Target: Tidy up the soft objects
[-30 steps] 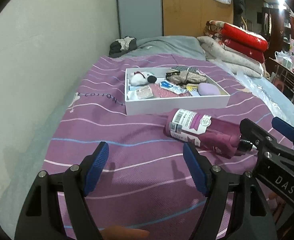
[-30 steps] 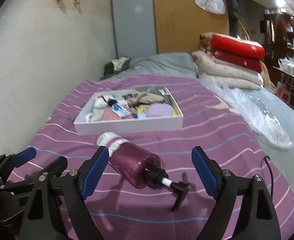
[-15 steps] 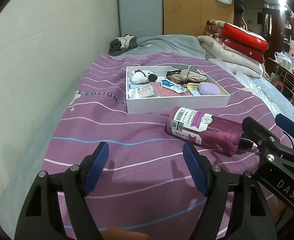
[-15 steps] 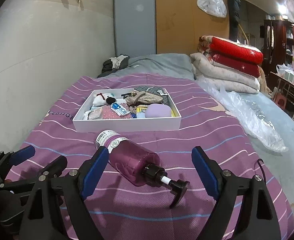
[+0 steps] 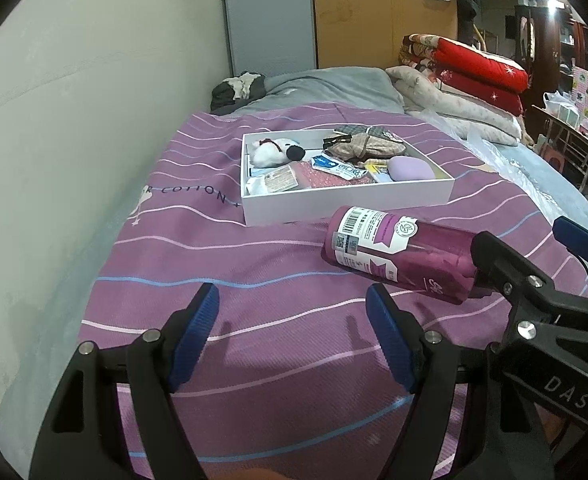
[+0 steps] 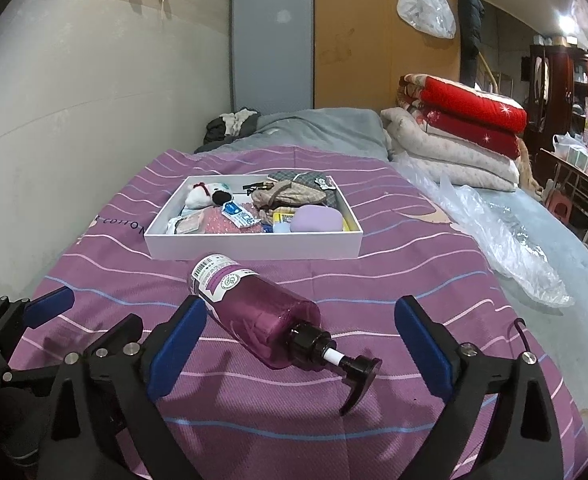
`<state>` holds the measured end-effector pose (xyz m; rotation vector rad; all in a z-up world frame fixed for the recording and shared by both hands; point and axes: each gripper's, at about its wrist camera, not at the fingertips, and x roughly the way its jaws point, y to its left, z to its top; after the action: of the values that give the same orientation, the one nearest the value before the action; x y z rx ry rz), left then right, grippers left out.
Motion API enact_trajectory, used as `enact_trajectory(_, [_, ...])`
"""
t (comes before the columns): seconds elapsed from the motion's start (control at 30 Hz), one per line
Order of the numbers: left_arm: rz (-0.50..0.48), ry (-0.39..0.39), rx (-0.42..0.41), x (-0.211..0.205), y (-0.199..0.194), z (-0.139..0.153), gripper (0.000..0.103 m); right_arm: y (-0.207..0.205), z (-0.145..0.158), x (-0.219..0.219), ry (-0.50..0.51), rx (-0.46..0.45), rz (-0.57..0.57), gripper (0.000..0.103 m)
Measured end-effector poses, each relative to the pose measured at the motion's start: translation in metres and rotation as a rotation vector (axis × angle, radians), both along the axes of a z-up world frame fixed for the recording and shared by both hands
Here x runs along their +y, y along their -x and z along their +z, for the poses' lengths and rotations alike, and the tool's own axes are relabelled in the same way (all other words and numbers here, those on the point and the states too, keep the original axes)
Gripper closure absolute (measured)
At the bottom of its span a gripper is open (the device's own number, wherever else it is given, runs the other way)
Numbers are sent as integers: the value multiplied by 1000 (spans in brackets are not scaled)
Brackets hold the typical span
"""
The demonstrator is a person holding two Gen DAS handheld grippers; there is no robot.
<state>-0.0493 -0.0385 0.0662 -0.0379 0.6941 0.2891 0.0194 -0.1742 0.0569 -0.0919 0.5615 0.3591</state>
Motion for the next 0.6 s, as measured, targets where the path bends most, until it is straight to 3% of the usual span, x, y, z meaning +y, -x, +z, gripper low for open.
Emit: enact_trajectory(0.6, [25,46,20,8,-3,-4,27,1,-2,-7,-21,3,-2,2])
